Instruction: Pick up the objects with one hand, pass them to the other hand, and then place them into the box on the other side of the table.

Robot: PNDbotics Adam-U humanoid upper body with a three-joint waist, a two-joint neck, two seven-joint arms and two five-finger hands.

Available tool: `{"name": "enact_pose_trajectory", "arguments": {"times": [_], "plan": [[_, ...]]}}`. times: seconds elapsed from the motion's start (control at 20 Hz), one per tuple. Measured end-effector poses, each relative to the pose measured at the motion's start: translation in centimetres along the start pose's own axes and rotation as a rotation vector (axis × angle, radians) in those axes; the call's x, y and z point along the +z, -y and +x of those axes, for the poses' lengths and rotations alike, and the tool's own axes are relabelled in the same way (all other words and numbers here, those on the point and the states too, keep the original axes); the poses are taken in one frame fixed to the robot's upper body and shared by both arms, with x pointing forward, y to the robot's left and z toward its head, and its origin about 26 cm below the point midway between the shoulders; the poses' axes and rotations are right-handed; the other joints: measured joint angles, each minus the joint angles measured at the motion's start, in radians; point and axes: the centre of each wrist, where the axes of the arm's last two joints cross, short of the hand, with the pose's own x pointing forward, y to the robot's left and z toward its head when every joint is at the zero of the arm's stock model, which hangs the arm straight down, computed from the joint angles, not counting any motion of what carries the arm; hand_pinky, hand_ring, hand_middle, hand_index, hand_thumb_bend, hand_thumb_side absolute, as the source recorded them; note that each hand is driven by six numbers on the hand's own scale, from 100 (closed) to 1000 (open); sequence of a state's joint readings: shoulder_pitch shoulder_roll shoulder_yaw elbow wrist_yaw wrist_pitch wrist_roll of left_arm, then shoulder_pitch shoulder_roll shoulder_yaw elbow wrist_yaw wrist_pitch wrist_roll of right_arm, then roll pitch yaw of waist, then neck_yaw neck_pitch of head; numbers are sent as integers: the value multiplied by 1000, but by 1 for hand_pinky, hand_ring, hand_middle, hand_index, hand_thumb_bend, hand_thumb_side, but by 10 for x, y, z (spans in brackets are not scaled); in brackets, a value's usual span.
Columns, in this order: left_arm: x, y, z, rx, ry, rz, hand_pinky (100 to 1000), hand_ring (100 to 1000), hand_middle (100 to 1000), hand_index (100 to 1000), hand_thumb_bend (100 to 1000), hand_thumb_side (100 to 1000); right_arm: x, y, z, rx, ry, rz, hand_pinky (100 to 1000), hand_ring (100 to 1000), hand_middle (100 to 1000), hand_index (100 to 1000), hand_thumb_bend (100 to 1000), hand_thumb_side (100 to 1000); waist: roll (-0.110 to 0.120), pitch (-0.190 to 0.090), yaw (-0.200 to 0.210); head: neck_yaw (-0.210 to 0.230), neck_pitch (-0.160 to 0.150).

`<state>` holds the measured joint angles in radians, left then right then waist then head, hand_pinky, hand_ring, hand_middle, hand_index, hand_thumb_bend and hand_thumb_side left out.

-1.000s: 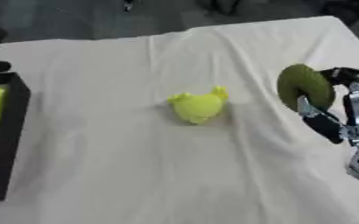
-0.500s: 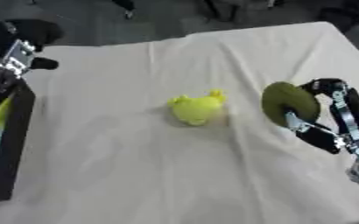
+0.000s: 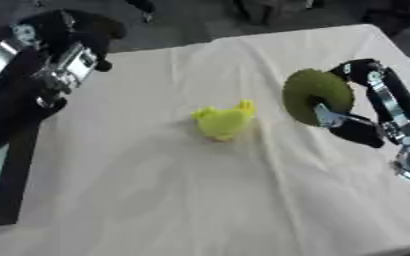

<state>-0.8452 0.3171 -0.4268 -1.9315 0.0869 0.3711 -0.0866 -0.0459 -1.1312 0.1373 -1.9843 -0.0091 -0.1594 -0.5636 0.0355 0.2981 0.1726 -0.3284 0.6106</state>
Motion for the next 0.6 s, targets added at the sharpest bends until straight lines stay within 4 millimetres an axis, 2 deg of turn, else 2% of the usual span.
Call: {"name": "enact_pose_trajectory", "arguments": {"times": [0.15, 0.5, 0.6], "plan": [[0, 2, 0, 1, -6, -20, 787, 905, 755, 778, 100, 685, -6, 1, 3, -8, 13, 35, 560, 428, 362, 520, 100, 100, 0, -7, -2, 7, 10], [-11, 15, 7, -53, 8, -141, 814, 933, 787, 815, 100, 562, -12, -2, 7, -68, 21, 151, 551, 420, 359, 519, 100, 100, 0, -10, -2, 27, 20], [-15, 20, 9, -71, 14, -181, 813, 933, 787, 810, 100, 581, -16, -1, 9, -86, 29, 168, 553, 422, 360, 519, 100, 100, 0, -12, -2, 32, 21]]}}
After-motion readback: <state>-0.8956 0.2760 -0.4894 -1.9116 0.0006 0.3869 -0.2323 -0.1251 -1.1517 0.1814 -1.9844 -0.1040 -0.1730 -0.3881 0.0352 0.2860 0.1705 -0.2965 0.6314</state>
